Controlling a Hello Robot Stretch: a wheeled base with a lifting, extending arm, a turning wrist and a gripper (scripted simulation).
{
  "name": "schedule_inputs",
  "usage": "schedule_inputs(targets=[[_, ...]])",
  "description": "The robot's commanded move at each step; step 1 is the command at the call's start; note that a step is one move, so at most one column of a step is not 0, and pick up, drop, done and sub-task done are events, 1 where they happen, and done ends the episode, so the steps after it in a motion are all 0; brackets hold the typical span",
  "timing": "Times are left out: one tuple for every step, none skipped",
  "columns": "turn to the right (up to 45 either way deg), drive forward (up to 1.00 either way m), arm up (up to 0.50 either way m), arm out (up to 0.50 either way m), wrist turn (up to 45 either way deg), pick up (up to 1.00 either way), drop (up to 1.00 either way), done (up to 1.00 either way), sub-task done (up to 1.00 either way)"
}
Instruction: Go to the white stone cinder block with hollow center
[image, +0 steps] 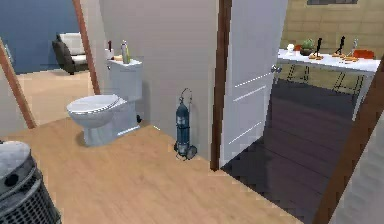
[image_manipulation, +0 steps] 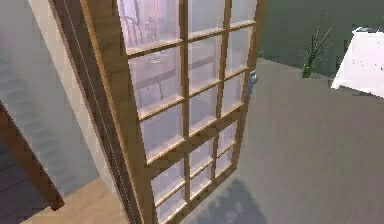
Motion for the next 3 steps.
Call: schedule_inputs(targets=[[27.0,0.0,0.0,0.0,0.0,0.0,0.0,0.0,0.0],[0.0,1.0,0.0,0.0,0.0,0.0,0.0,0.0,0.0],[0.0,0.4,0.0,0.0,0.0,0.0,0.0,0.0,0.0]])
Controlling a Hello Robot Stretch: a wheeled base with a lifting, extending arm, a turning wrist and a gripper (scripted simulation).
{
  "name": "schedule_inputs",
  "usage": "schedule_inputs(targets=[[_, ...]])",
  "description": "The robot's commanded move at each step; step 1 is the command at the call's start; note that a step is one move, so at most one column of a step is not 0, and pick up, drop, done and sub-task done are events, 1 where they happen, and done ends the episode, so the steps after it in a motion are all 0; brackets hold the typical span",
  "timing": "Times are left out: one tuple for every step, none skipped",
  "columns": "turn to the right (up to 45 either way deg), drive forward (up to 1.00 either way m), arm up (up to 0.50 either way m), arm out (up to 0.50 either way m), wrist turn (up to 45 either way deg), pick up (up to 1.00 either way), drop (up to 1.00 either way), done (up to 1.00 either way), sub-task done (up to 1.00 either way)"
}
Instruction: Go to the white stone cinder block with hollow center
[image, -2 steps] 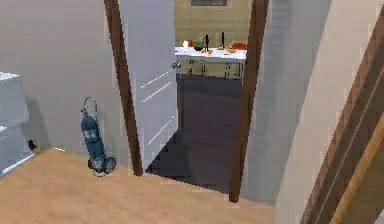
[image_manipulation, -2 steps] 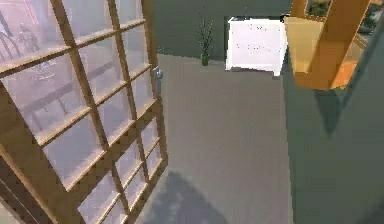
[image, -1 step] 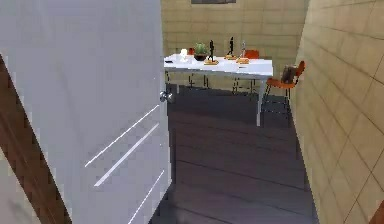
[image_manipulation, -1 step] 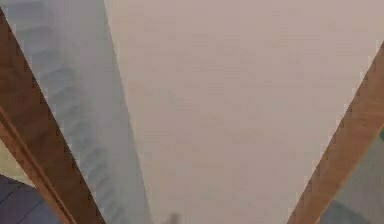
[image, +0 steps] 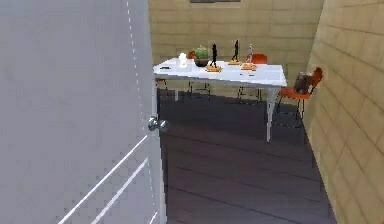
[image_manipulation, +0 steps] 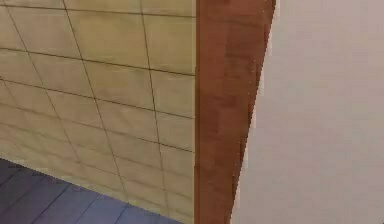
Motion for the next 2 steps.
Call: schedule_inputs(targets=[[18.0,0.0,0.0,0.0,0.0,0.0,0.0,0.0,0.0],[0.0,1.0,0.0,0.0,0.0,0.0,0.0,0.0,0.0]])
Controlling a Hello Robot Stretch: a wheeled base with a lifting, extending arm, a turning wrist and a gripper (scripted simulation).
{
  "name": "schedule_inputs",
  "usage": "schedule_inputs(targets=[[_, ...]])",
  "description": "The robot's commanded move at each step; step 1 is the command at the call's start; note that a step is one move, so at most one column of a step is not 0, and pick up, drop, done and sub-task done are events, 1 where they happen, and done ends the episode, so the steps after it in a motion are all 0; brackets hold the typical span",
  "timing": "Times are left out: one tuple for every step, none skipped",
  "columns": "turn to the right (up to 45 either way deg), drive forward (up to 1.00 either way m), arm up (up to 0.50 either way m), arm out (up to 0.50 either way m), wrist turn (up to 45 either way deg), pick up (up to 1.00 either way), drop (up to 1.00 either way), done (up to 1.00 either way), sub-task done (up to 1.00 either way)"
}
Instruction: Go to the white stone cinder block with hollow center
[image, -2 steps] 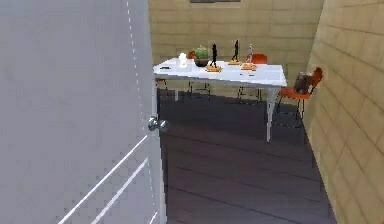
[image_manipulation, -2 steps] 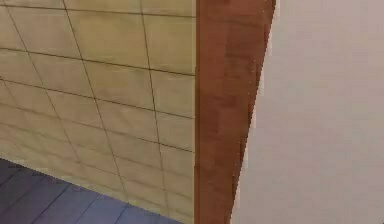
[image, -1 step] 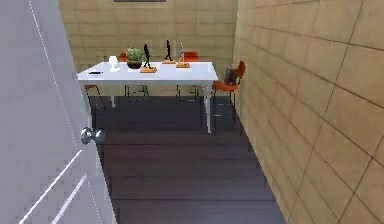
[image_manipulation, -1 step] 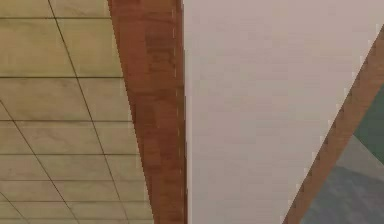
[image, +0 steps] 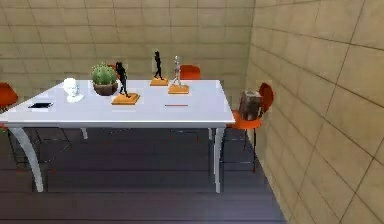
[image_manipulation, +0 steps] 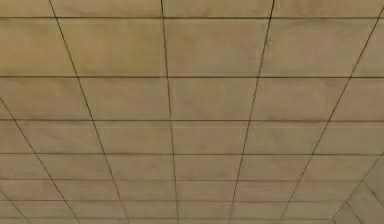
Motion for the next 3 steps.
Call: schedule_inputs(targets=[[0.0,0.2,0.0,0.0,0.0,0.0,0.0,0.0,0.0],[-45.0,0.0,0.0,0.0,0.0,0.0,0.0,0.0,0.0],[-21.0,0.0,0.0,0.0,0.0,0.0,0.0,0.0,0.0]])
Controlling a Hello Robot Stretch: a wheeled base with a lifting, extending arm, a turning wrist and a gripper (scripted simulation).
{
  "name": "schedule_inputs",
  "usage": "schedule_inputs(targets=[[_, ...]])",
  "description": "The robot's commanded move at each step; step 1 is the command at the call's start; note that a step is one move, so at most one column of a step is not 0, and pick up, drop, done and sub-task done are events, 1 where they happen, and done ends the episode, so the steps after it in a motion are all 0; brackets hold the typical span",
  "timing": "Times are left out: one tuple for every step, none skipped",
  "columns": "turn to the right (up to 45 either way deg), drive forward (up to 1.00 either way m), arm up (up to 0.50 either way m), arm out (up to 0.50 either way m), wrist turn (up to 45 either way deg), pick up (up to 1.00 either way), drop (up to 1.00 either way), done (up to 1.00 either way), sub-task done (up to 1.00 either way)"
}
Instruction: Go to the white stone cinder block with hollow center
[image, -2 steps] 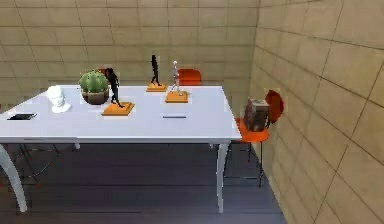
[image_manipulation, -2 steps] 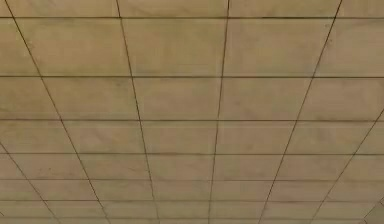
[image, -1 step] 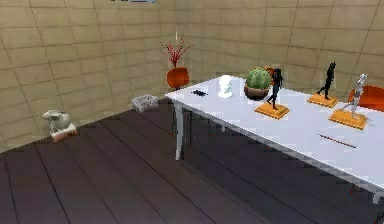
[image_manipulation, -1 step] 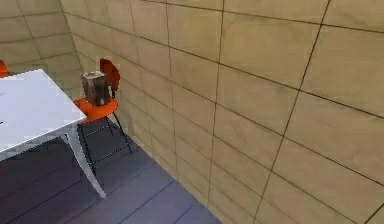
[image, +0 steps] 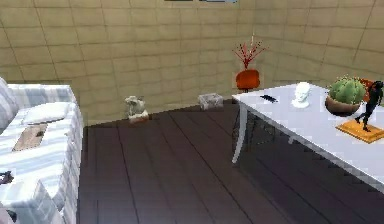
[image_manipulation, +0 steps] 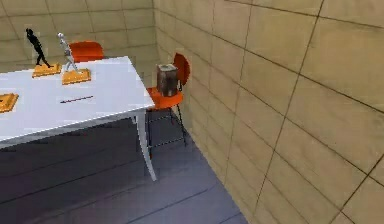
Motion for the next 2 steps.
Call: schedule_inputs(targets=[[0.0,0.25,0.0,0.0,0.0,0.0,0.0,0.0,0.0],[-3.0,0.0,0.0,0.0,0.0,0.0,0.0,0.0,0.0]])
